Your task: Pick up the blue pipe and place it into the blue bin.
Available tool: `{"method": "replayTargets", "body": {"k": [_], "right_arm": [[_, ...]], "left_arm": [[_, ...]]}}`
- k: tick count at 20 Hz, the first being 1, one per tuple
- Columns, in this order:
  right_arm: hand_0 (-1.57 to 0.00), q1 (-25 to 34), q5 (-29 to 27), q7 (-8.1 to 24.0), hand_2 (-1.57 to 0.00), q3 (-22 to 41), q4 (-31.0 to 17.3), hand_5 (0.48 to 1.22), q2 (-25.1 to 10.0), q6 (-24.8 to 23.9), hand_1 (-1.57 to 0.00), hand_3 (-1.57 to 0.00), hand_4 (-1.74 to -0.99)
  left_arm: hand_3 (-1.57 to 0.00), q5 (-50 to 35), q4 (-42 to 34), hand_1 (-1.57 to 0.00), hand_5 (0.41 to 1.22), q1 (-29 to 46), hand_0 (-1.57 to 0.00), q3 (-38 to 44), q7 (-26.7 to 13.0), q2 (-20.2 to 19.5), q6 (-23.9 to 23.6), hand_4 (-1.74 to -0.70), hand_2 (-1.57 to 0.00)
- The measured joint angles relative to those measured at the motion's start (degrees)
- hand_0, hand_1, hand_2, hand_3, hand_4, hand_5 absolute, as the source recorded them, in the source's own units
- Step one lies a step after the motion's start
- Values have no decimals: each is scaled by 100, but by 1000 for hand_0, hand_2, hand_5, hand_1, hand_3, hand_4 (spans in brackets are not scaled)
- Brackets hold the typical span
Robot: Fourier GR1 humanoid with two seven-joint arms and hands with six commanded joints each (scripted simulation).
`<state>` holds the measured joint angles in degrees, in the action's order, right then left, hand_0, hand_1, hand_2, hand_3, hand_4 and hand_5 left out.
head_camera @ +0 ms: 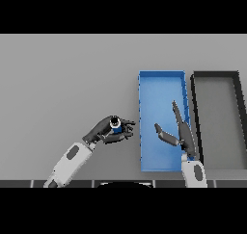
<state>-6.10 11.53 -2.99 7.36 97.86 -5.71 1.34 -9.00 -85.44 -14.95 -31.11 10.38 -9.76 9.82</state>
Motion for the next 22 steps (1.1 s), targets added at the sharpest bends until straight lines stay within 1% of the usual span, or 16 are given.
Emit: {"method": "replayTargets", "body": {"k": [2, 3, 4, 7, 8, 10, 13, 14, 15, 16, 17, 18, 19, 20, 21, 22], "right_arm": [[1, 58, -43, 50, 1, -16, 34, 601, -3, 16, 1, 1, -1144], [1, 2, -9, 9, 1, -4, 25, 603, -12, 11, 1, 1, -1141], [1, 8, -1, -6, 1, -1, 68, 604, -23, 8, 1, 1, -1136], [1, 27, -60, -65, 1, -86, -15, 605, -93, 32, 1, 1, -1127], [1, 26, -65, -59, 1, -79, -18, 605, -90, 46, 1, 1, -1141], [1, 14, -85, -5, 1, -58, -7, 605, -78, 80, 1, 1, -1178], [1, -40, -131, 75, 1, -2, 117, 615, -47, 138, 1, 1, -1186], [1, -56, -318, -75, 1, -21, 202, 622, -59, 271, 1, 1, -1196], [1, 20, -648, -82, 1, -142, 252, 608, -150, 474, 1, 1, -1195], [1, 58, -1143, -136, 1, -185, 350, 589, -192, 843, 1, 1, -1212], [1, 196, -1596, -8, 1, -258, 505, 572, -328, 1147, 1, 1, -1231], [1, 293, -1874, 107, 1, -234, 663, 558, -476, 1413, 1, 1, -1256], [1, 453, -2190, 344, 1, -215, 792, 537, -629, 1658, 1, 1, -1282], [1, 502, -2451, 523, 1, -130, 1064, 515, -791, 1884, 1, 1, -1303], [1, 646, -2628, 765, 1, -93, 1191, 500, -968, 2031, 1, 1, -1314], [1, 811, -2819, 1101, 1, 10, 1331, 501, -1064, 2127, 1, 1, -1319]], "left_arm": [[-1486, 8, -207, -1558, 1216, -43, -1556, -60, -259, -31, 6, -1736, -1559], [-1490, 19, -283, -1561, 1217, -58, -1559, -107, -386, -1, -4, -1737, -1561], [-1493, -15, -343, -1563, 1218, -110, -1561, -88, -456, -31, 20, -1738, -1563], [-1496, 63, -414, -1567, 1219, -74, -1566, -136, -633, -82, 5, -1739, -1567], [-1496, 118, -370, -1568, 1219, -103, -1567, -156, -700, -22, -37, -1740, -1568], [-1495, 111, -366, -1569, 1219, -115, -1568, -143, -692, -35, -3, -1740, -1569], [-1495, 172, -499, -1570, 1220, 30, -1570, -209, -659, -73, -16, -1741, -1570], [-1495, 179, -463, -1570, 1220, -8, -1570, -198, -748, -49, -53, -1741, -1570], [-1496, 174, -440, -1570, 1220, -81, -1570, -150, -753, -57, -74, -1741, -1570], [-1497, 168, -430, -1570, 1220, -57, -1570, -171, -748, -60, -53, -1741, -1570], [-1496, 123, -438, -1571, 1220, -142, -1570, -159, -829, -13, -59, -1741, -1571], [-1495, 149, -391, -1571, 1221, -142, -1571, -185, -805, -13, -36, -1741, -1571], [-1494, 163, -426, -1571, 1221, -143, -1571, -200, -806, -36, -32, -1741, -1571], [-1493, 138, -405, -1571, 1221, -153, -1571, -169, -805, -70, -17, -1741, -1571], [-1491, 122, -415, -1571, 1221, -140, -1571, -163, -827, -92, -13, -1741, -1571], [-1489, 133, -482, -1571, 1221, -137, -1571, -192, -827, -91, -26, -1741, -1571]]}}
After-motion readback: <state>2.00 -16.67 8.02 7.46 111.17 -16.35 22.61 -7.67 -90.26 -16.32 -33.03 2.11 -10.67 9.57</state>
